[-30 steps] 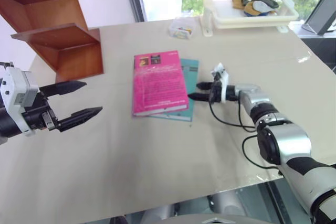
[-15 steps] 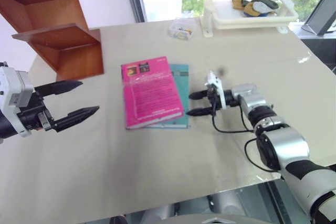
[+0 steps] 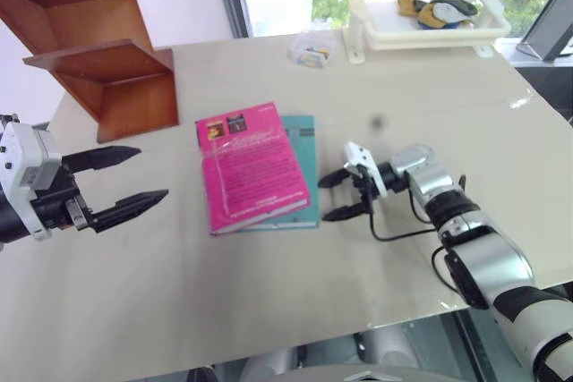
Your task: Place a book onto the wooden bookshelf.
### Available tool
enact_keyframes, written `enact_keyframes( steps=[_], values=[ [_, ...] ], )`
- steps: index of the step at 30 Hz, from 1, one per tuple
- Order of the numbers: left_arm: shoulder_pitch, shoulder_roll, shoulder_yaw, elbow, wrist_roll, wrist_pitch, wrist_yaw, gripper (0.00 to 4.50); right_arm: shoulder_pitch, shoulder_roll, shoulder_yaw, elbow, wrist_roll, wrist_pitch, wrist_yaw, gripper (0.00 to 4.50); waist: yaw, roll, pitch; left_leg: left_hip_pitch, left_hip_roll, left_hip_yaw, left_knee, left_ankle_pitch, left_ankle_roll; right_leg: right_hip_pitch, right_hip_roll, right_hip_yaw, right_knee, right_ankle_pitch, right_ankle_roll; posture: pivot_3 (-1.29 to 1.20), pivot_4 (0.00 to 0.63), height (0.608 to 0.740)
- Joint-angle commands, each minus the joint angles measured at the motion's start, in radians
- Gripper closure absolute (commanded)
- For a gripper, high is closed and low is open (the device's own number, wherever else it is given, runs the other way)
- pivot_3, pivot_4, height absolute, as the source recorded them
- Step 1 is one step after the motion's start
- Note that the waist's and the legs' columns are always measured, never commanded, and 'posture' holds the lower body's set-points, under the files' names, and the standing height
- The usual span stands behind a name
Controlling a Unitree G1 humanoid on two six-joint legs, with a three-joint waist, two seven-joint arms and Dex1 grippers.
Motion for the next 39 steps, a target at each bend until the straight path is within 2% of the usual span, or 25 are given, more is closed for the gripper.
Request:
enact_keyframes(
  steps=[1,6,10,14,19,22,25,28,32,35,39],
  values=[
    [0.057,0.054,0.088,0.02,0.034,0.017,-0.063,0.02,0.025,-0.035,0.061,-0.071,0.031,0.023,0.072,0.0,0.002,0.0,0.0,0.0,0.0,0.0,0.0,0.0,0.0,0.0,0.0,0.0,0.0,0.0,0.0,0.0,0.15,0.74],
    [0.131,0.104,0.157,0.103,0.14,-0.026,-0.118,0.02,0.038,-0.072,0.095,-0.122,0.062,0.032,0.072,0.0,0.01,0.0,0.0,0.0,0.0,0.0,0.0,0.0,0.0,0.0,0.001,0.0,-0.001,0.0,0.0,0.0,0.15,0.74],
    [0.151,0.099,0.168,0.105,0.162,-0.036,-0.138,0.02,0.032,-0.106,0.057,-0.134,0.063,0.036,0.069,0.0,0.025,0.0,0.001,-0.001,0.0,0.0,0.0,0.0,0.0,0.0,0.001,0.0,-0.002,0.0,0.0,0.0,0.15,0.74],
    [0.088,0.041,0.088,0.073,0.094,0.0,-0.084,0.02,0.064,-0.183,0.009,-0.229,0.086,0.055,0.035,0.0,0.05,0.001,0.001,-0.002,0.0,-0.001,0.0,0.0,0.0,0.0,0.0,-0.002,-0.004,0.0,0.0,0.0,0.15,0.74],
    [-0.025,-0.043,-0.059,0.133,0.065,0.022,-0.02,0.02,0.166,-0.327,-0.085,-0.478,0.141,0.149,-0.014,0.0,0.064,0.001,0.001,-0.004,0.0,-0.002,0.0,0.0,0.0,0.0,-0.001,-0.003,-0.004,0.0,0.0,0.0,0.15,0.74],
    [-0.151,-0.102,-0.169,0.258,0.023,0.092,-0.004,0.02,0.258,-0.457,-0.189,-0.657,0.188,0.231,-0.044,0.0,0.065,0.002,0.002,-0.004,0.0,-0.002,0.0,0.0,0.0,0.0,-0.001,-0.003,-0.005,0.0,0.0,0.0,0.15,0.74],
    [-0.297,-0.137,-0.211,0.413,-0.049,0.213,0.003,0.02,0.349,-0.557,-0.273,-0.813,0.238,0.316,-0.081,0.0,0.08,0.002,0.002,-0.005,0.0,-0.002,0.001,0.0,0.0,0.0,-0.001,-0.004,-0.005,0.0,0.0,0.0,0.15,0.74],
    [-0.393,-0.116,-0.288,0.587,-0.035,0.274,-0.062,0.02,0.432,-0.639,-0.36,-0.945,0.291,0.39,-0.115,0.0,0.079,-0.001,0.002,-0.005,0.0,-0.004,0.002,0.0,0.0,0.0,0.0,-0.006,-0.004,0.0,0.0,0.0,0.15,0.74],
    [-0.526,-0.095,-0.454,0.796,0.06,0.296,-0.128,0.02,0.504,-0.691,-0.456,-1.071,0.383,0.473,-0.15,0.0,0.072,-0.001,0.002,-0.004,0.0,0.0,0.002,0.0,0.0,0.0,-0.001,-0.003,-0.003,0.0,0.0,0.0,0.15,0.74],
    [-0.74,-0.147,-0.544,0.974,0.08,0.37,-0.183,0.02,0.564,-0.724,-0.516,-1.148,0.433,0.495,-0.155,0.0,0.086,-0.004,0.002,-0.005,0.0,-0.001,0.004,0.0,0.0,0.0,0.0,-0.005,-0.002,0.0,0.0,0.0,0.15,0.74],
    [-0.942,-0.202,-0.603,1.184,0.131,0.395,-0.239,0.02,0.6,-0.739,-0.557,-1.205,0.487,0.523,-0.185,0.0,0.089,-0.006,0.001,-0.007,-0.002,-0.003,0.009,0.0,0.001,0.0,0.0,-0.007,0.0,0.0,0.0,0.0,0.15,0.74]
  ],
)
